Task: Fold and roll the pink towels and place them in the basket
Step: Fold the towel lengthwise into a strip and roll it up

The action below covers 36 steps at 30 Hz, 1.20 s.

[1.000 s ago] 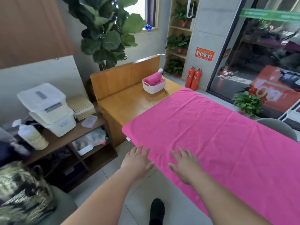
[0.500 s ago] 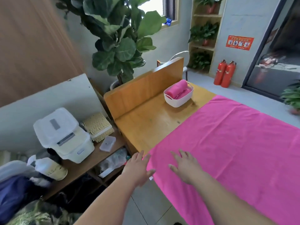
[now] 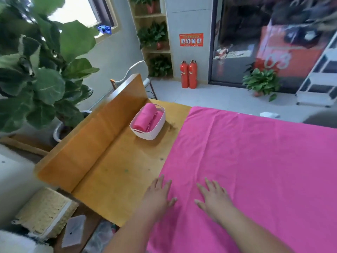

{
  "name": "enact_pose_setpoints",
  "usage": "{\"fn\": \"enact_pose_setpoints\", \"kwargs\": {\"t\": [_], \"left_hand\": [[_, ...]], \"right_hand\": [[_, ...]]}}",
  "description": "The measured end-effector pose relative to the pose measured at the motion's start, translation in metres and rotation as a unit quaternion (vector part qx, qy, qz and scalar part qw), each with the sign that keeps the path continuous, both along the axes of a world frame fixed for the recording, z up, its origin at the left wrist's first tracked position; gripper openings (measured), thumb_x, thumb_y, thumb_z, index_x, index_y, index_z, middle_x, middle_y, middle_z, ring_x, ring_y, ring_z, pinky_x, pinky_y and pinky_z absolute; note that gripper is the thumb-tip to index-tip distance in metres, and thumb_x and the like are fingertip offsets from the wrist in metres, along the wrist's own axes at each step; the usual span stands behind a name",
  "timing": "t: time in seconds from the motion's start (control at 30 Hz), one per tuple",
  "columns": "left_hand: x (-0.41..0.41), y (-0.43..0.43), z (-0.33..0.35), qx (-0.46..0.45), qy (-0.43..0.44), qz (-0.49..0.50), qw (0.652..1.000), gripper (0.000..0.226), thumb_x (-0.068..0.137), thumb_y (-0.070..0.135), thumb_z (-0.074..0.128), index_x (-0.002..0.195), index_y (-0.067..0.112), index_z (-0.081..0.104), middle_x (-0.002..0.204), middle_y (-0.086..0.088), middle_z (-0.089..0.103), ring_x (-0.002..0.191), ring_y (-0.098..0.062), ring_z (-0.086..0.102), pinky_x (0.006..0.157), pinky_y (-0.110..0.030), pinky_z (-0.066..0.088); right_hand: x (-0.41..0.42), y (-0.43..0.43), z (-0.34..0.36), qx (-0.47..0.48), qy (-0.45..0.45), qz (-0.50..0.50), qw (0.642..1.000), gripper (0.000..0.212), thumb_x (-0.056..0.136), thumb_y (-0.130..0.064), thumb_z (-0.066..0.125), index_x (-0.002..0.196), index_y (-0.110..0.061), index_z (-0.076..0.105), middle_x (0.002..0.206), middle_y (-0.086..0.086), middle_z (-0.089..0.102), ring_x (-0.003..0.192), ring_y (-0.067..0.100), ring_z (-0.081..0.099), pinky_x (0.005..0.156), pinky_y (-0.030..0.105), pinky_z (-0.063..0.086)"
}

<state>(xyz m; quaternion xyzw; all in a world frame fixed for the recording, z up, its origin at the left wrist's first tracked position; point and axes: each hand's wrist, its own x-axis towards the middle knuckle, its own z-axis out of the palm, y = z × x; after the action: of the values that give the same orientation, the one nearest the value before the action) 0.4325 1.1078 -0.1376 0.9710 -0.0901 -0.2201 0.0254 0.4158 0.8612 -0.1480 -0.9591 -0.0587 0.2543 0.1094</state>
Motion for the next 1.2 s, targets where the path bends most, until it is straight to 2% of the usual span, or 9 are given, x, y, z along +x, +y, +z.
{"fn": "enact_pose_setpoints", "kwargs": {"t": [0.2,0.37,0.5,0.6,0.7,0.93,1.03,1.2], "left_hand": [[0.075,-0.038,-0.015,-0.019,-0.005,-0.155,0.988,0.080,0.104,0.063,0.045,0.168,0.031,0.010,0.177,-0.003,-0.003,0.163,-0.031,0.002,0.130,-0.050,0.016],[0.122,-0.017,-0.022,-0.017,-0.007,-0.267,0.963,0.080,0.102,0.063,0.046,0.167,0.031,0.013,0.177,-0.002,0.002,0.163,-0.029,0.004,0.129,-0.051,0.014],[0.154,0.034,-0.038,-0.021,-0.057,-0.293,0.954,0.077,0.103,0.060,0.041,0.168,0.031,0.013,0.177,0.003,0.003,0.162,-0.031,0.005,0.130,-0.049,0.014],[0.166,0.064,-0.048,-0.042,-0.065,-0.291,0.954,0.078,0.102,0.064,0.038,0.168,0.032,0.012,0.177,-0.002,-0.001,0.163,-0.033,-0.001,0.130,-0.048,0.010],[0.178,0.085,-0.053,-0.063,-0.070,-0.299,0.950,0.077,0.102,0.069,0.033,0.168,0.036,0.010,0.177,-0.007,-0.002,0.163,-0.033,-0.003,0.131,-0.048,0.009],[0.197,0.107,-0.071,-0.109,-0.066,-0.327,0.936,0.085,0.097,0.078,0.034,0.167,0.037,0.010,0.177,0.002,-0.008,0.162,-0.026,-0.012,0.131,-0.048,0.008],[0.196,0.110,-0.077,-0.122,-0.068,-0.323,0.936,0.085,0.096,0.077,0.038,0.166,0.038,0.010,0.177,0.003,-0.009,0.162,-0.025,-0.013,0.131,-0.048,0.006],[0.197,0.115,-0.084,-0.156,-0.065,-0.318,0.933,0.085,0.096,0.077,0.042,0.166,0.038,0.014,0.177,0.005,-0.007,0.162,-0.023,-0.015,0.132,-0.047,0.003]], "right_hand": [[-0.007,-0.008,-0.014,-0.005,0.008,-0.118,0.993,0.076,0.104,-0.068,0.034,0.167,-0.037,0.007,0.176,0.002,-0.009,0.162,0.032,-0.006,0.131,0.052,0.006],[-0.011,0.037,-0.014,-0.010,0.000,-0.251,0.968,0.075,0.105,-0.068,0.032,0.168,-0.035,0.009,0.176,0.003,-0.007,0.162,0.033,-0.004,0.131,0.052,0.010],[-0.011,0.089,-0.017,-0.019,-0.013,-0.318,0.948,0.076,0.106,-0.065,0.032,0.168,-0.031,0.008,0.176,0.006,-0.012,0.161,0.035,-0.009,0.131,0.051,0.008],[-0.008,0.126,-0.018,-0.035,-0.030,-0.359,0.932,0.077,0.106,-0.064,0.034,0.169,-0.029,0.007,0.175,0.009,-0.011,0.161,0.036,-0.009,0.131,0.053,0.008],[0.002,0.164,-0.017,-0.032,-0.036,-0.365,0.930,0.079,0.105,-0.064,0.037,0.168,-0.030,0.005,0.175,0.009,-0.013,0.161,0.036,-0.009,0.131,0.053,0.008],[0.040,0.234,-0.017,-0.031,-0.050,-0.325,0.944,0.087,0.100,-0.069,0.045,0.168,-0.032,0.004,0.175,0.009,-0.012,0.161,0.036,-0.009,0.130,0.054,0.010],[0.044,0.255,-0.023,-0.040,-0.055,-0.324,0.944,0.085,0.101,-0.063,0.050,0.167,-0.030,0.008,0.175,0.011,-0.009,0.161,0.038,-0.006,0.130,0.055,0.010],[0.037,0.259,-0.027,-0.045,-0.056,-0.343,0.937,0.078,0.104,-0.049,0.054,0.167,-0.024,0.016,0.175,0.012,0.004,0.161,0.037,0.006,0.128,0.052,0.023]]}}
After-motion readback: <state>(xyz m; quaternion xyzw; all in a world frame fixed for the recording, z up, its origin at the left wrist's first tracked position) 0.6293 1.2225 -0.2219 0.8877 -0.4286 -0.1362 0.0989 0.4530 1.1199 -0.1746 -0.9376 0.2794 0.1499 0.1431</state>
